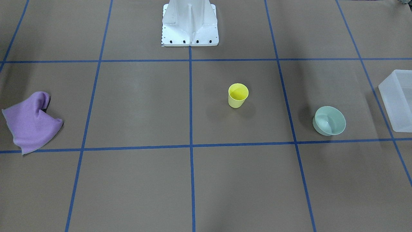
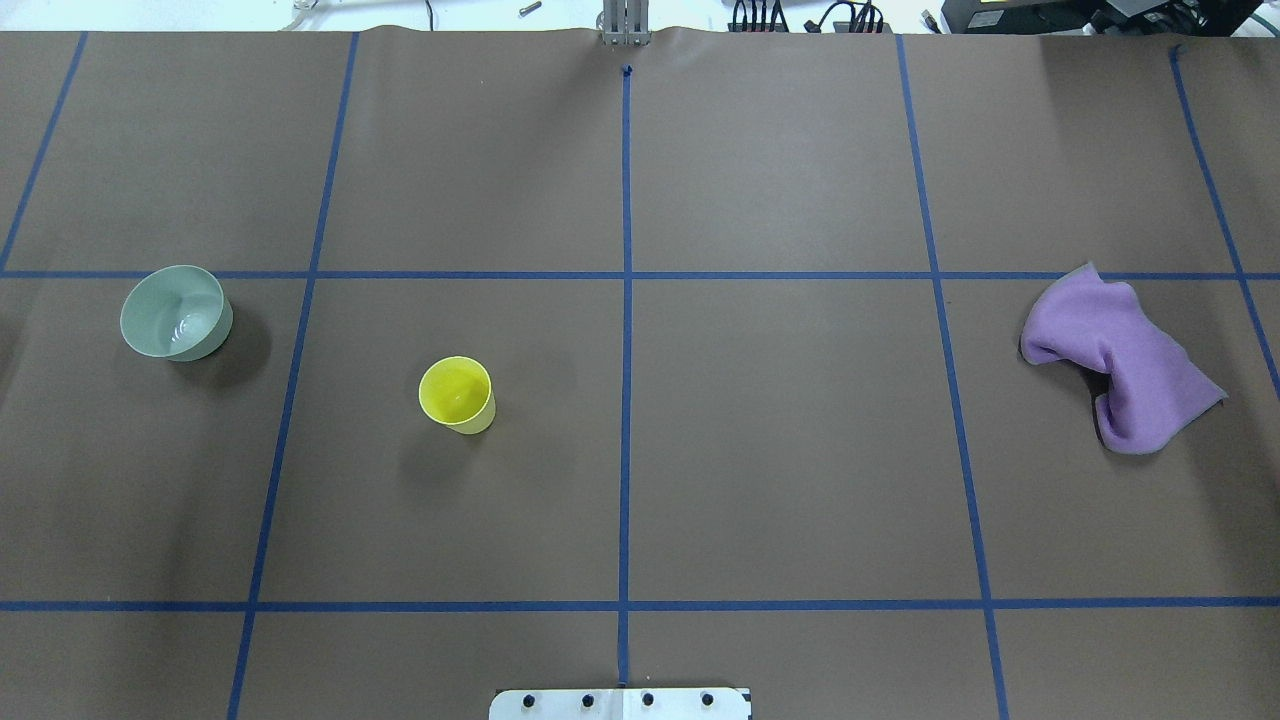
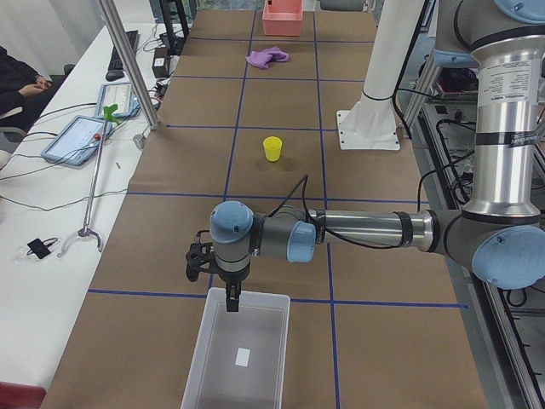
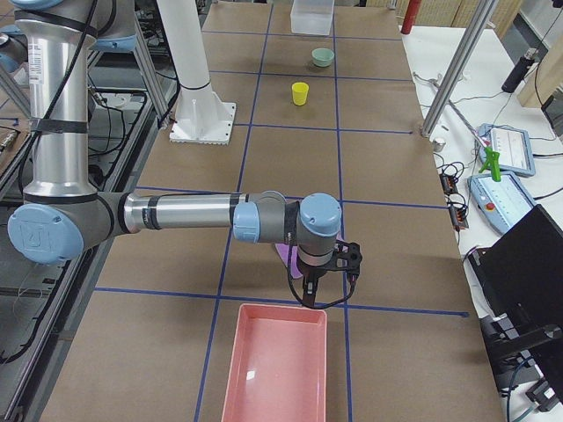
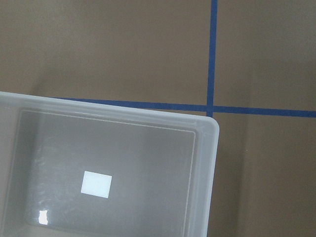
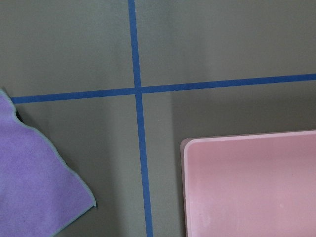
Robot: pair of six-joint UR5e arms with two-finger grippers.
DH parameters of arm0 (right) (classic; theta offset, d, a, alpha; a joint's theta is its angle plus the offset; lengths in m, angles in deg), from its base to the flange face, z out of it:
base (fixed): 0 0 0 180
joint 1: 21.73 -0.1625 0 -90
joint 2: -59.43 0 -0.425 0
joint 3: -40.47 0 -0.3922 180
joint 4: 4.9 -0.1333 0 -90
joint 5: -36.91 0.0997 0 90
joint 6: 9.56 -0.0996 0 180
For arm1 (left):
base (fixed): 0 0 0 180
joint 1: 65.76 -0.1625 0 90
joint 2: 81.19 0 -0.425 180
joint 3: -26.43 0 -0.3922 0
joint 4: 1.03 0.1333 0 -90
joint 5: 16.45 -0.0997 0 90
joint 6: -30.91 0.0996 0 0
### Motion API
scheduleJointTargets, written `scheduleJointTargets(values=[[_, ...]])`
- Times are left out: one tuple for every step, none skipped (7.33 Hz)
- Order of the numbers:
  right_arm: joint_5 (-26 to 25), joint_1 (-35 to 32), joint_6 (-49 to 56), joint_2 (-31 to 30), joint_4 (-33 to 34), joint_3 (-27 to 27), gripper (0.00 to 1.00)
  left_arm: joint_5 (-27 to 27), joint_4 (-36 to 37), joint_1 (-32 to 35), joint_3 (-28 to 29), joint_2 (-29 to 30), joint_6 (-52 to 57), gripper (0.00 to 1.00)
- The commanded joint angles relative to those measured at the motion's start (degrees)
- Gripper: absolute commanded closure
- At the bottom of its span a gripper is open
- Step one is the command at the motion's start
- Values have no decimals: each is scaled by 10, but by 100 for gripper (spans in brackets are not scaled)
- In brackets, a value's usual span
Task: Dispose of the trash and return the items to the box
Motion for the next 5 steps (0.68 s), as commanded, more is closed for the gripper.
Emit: scheduleJointTargets(values=[[3, 0, 0, 0, 3, 1, 0, -2, 0, -1, -2, 1, -1, 1], [10, 0, -1, 0, 3, 2, 0, -3, 0, -1, 2, 2, 0, 1], [19, 0, -1, 0, 4, 1, 0, -3, 0, -1, 2, 2, 0, 1], [21, 0, -1, 0, 4, 1, 0, -2, -1, -1, 4, 1, 0, 1], [24, 0, -2, 0, 4, 1, 0, 3, -5, -1, -3, 1, -1, 1]])
